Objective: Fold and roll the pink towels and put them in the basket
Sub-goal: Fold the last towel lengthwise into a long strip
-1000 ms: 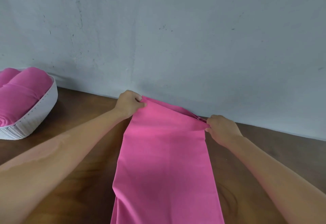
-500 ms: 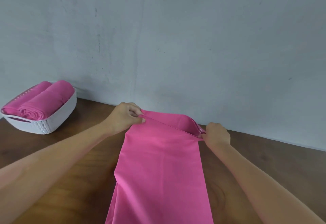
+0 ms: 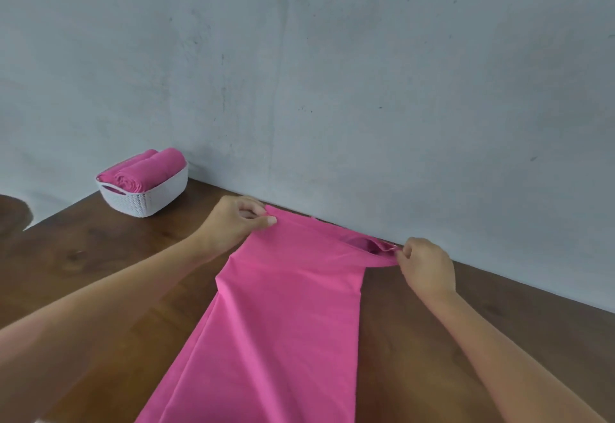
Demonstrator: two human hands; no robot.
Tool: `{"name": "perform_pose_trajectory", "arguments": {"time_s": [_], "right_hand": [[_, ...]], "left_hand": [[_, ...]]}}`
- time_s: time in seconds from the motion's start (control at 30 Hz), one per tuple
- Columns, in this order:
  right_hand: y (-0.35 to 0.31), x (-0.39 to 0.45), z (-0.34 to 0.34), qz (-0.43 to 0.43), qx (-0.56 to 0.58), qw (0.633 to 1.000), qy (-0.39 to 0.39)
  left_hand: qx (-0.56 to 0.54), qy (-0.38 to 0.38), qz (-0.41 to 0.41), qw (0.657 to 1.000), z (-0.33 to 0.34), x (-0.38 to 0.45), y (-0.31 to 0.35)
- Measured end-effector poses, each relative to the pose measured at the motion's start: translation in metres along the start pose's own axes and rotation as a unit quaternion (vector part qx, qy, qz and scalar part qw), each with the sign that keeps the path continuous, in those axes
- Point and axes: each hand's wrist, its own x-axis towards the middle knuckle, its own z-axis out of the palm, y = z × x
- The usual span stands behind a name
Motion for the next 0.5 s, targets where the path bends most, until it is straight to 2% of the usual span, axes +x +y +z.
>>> {"name": "perform_pose_trajectory", "arguments": {"time_s": [0.1, 0.27, 0.5], "right_hand": [[0.023, -0.018, -0.005, -0.125, -0.028, 0.992, 0.013], [0.044, -0.046, -0.006, -0.297, -0.062, 0.953, 0.029], [0.050, -0.063, -0.026, -0.350, -0.034, 0.936, 0.010]], "left_hand": [[0.000, 0.029, -0.002, 1.000, 0.008, -0.027, 0.014], [0.030, 0.051, -0.001, 0.998, 0.028, -0.072, 0.032], [0.049, 0.094, 0.001, 0.994, 0.026, -0.111, 0.050]]}}
